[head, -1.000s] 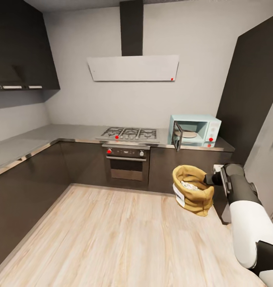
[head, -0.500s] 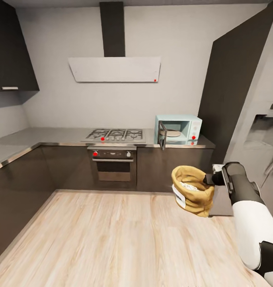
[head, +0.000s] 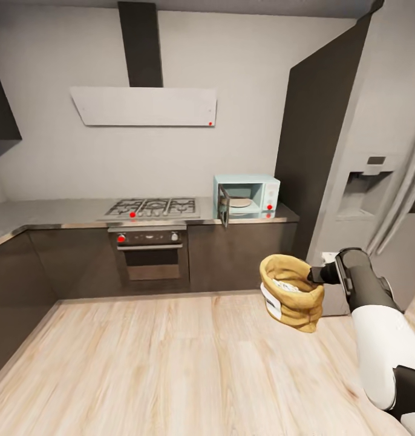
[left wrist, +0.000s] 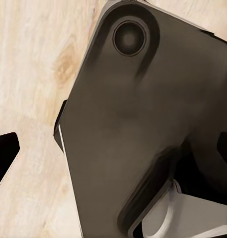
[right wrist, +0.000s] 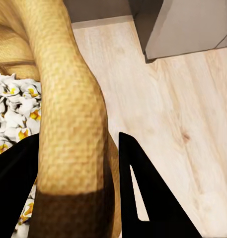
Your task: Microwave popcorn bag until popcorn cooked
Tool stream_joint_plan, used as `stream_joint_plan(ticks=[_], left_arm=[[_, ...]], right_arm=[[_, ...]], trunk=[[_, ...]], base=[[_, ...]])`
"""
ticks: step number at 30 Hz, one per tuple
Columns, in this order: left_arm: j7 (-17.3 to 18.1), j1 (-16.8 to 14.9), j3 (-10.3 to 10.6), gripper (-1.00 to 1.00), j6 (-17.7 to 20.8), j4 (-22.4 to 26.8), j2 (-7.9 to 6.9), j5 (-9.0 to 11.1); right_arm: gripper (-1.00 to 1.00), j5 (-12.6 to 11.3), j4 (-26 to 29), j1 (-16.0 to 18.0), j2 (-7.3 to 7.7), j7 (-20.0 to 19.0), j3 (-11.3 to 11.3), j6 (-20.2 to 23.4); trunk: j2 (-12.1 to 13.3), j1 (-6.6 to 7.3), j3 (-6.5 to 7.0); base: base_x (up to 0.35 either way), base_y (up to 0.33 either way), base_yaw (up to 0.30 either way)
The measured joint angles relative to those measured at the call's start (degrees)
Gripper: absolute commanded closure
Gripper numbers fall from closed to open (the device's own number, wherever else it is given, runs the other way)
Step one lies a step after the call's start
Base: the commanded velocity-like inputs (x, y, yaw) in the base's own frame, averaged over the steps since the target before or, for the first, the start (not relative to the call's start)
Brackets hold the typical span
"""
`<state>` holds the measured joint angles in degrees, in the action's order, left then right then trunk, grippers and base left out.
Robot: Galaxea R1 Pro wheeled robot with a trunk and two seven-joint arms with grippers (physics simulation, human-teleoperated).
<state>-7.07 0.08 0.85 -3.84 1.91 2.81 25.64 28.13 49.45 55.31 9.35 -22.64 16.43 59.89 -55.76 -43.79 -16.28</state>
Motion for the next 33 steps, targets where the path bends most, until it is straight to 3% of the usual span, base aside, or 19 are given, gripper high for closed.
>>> stream_joint_plan(ticks=[33], left_arm=[[-0.03,0.00,0.08,-1.00,0.00,0.03,0.34,0.00]], right_arm=[[1.00,-0.06,0.00,0.00,-0.71,0.00,-0.09,0.00]], trunk=[[0.00,0.00,0.80]], base=[[0.000,0.000,-0.243]])
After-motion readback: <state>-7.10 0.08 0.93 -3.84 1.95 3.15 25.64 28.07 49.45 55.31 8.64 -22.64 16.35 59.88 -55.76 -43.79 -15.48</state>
